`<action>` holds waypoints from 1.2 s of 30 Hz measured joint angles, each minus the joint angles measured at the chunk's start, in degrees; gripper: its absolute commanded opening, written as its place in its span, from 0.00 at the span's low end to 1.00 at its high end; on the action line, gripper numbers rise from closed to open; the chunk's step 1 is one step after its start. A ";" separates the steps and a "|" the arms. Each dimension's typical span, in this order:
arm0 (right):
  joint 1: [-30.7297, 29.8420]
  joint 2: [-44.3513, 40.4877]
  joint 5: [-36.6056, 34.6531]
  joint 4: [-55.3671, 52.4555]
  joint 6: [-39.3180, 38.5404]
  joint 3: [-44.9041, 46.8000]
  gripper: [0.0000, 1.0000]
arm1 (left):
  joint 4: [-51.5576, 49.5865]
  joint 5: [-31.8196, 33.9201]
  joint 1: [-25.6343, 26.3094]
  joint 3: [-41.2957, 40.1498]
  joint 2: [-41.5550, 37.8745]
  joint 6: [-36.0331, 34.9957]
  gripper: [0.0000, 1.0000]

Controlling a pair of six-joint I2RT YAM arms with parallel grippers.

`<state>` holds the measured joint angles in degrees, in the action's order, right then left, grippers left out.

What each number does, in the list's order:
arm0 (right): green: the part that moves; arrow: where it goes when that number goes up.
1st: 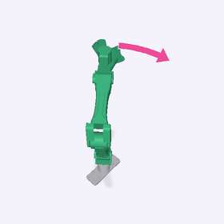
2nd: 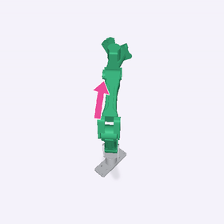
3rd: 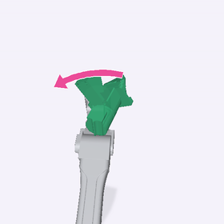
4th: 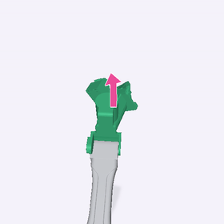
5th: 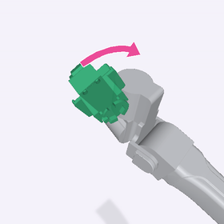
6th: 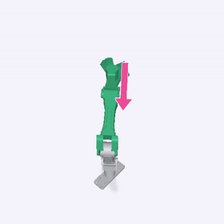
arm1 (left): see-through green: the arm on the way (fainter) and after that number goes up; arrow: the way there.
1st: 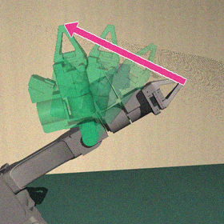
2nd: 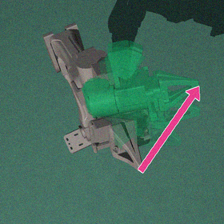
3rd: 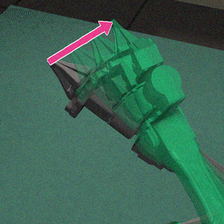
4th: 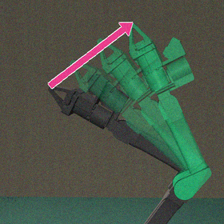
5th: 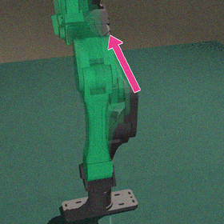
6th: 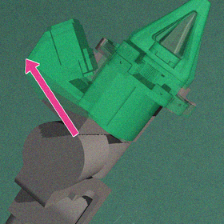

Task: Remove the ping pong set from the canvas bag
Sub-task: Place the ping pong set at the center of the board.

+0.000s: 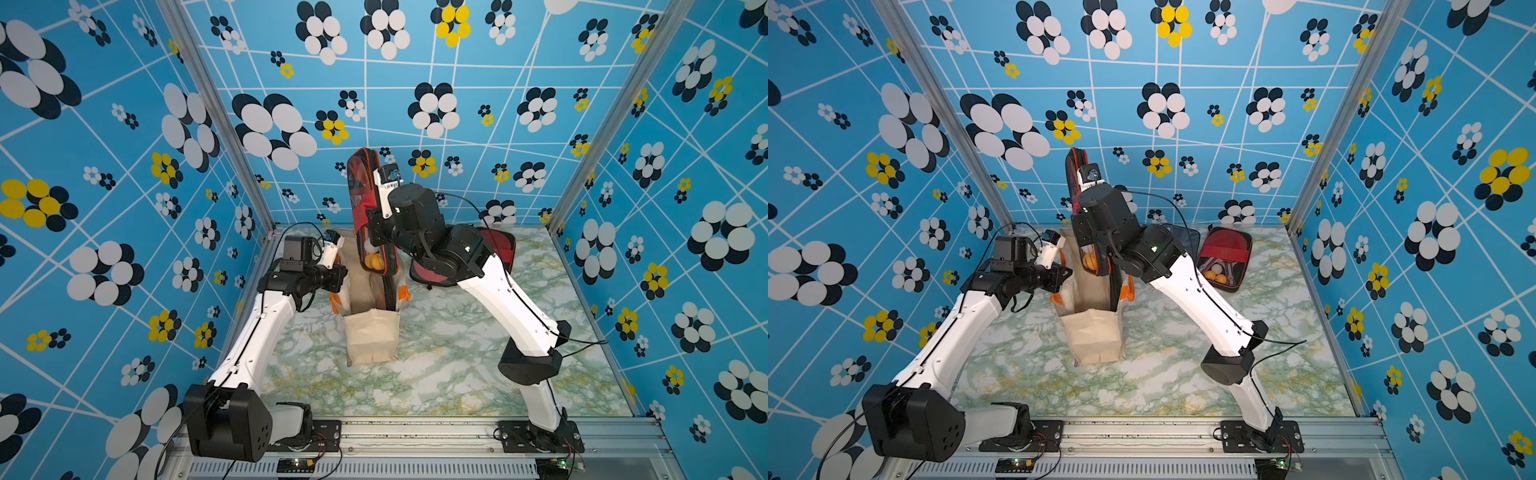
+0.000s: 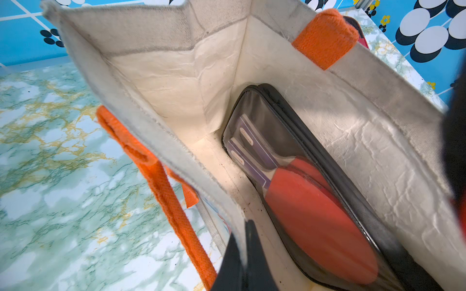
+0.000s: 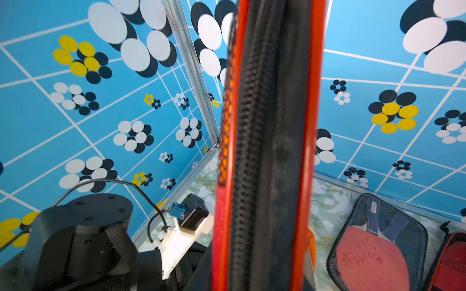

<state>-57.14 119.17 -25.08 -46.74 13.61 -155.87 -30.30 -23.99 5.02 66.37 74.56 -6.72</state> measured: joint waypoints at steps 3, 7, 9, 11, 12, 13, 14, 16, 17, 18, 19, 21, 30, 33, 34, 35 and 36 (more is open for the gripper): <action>0.00 -2.34 -0.33 1.57 -1.33 1.68 0.00 | 0.00 0.00 0.00 0.00 0.00 0.00 0.00; 0.00 -6.01 -1.64 3.89 -3.13 4.72 0.00 | -0.02 0.00 0.00 0.00 0.00 0.00 0.00; 0.00 -8.83 -2.54 5.53 -4.11 8.02 0.00 | -0.02 0.00 0.00 0.00 0.00 0.00 0.00; 0.00 -11.47 -3.39 7.13 -4.94 11.34 0.00 | 0.00 0.00 0.00 0.00 0.00 0.00 0.00; 0.00 -13.00 -3.85 7.98 -5.33 13.29 0.00 | -0.02 0.00 0.00 0.00 0.00 0.00 0.00; 0.00 -14.08 -4.31 8.52 -5.53 14.60 0.00 | -0.02 0.00 0.00 0.00 0.00 0.00 0.00; 0.00 -15.17 -4.83 9.22 -5.81 16.02 0.00 | -0.02 0.00 0.00 0.00 0.00 0.00 0.00; 0.00 -17.20 -5.75 10.54 -6.40 18.80 0.00 | -0.02 0.00 0.00 0.00 0.02 0.00 0.00; 0.00 -18.16 -6.38 11.02 -6.67 20.09 0.00 | -0.02 -0.02 0.00 0.00 0.02 0.02 0.00; 0.00 -19.04 -6.84 11.56 -7.06 21.40 0.00 | -0.02 -0.02 0.00 0.00 0.02 0.02 0.00; 0.00 -19.85 -7.34 12.07 -7.26 22.62 0.00 | -0.02 -0.02 0.00 0.00 0.02 0.02 0.00; 0.00 -21.46 -8.48 13.00 -7.69 25.16 0.00 | -0.04 -0.02 0.00 0.00 0.02 0.02 0.00; 0.13 -26.73 -14.08 14.40 -8.57 35.65 0.00 | -0.02 -0.02 0.00 0.02 0.66 0.02 0.00; 0.24 -28.61 -15.30 14.38 -8.48 39.89 0.00 | -0.02 -0.02 0.00 0.02 0.76 0.00 0.00; 0.31 -29.18 -15.52 14.38 -8.48 41.13 0.00 | -0.04 -0.02 0.00 0.02 0.79 0.00 0.00; 0.42 -29.83 -15.78 14.38 -8.41 42.42 0.00 | -0.04 -0.02 0.00 0.02 0.79 0.00 0.00; 0.57 -30.60 -16.11 14.45 -8.24 43.93 0.00 | -0.04 -0.02 0.00 0.02 0.79 0.00 0.00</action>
<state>-56.58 88.58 -41.19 -32.29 5.37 -111.94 -30.35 -24.01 5.02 66.39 75.35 -6.72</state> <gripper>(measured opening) 0.279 0.061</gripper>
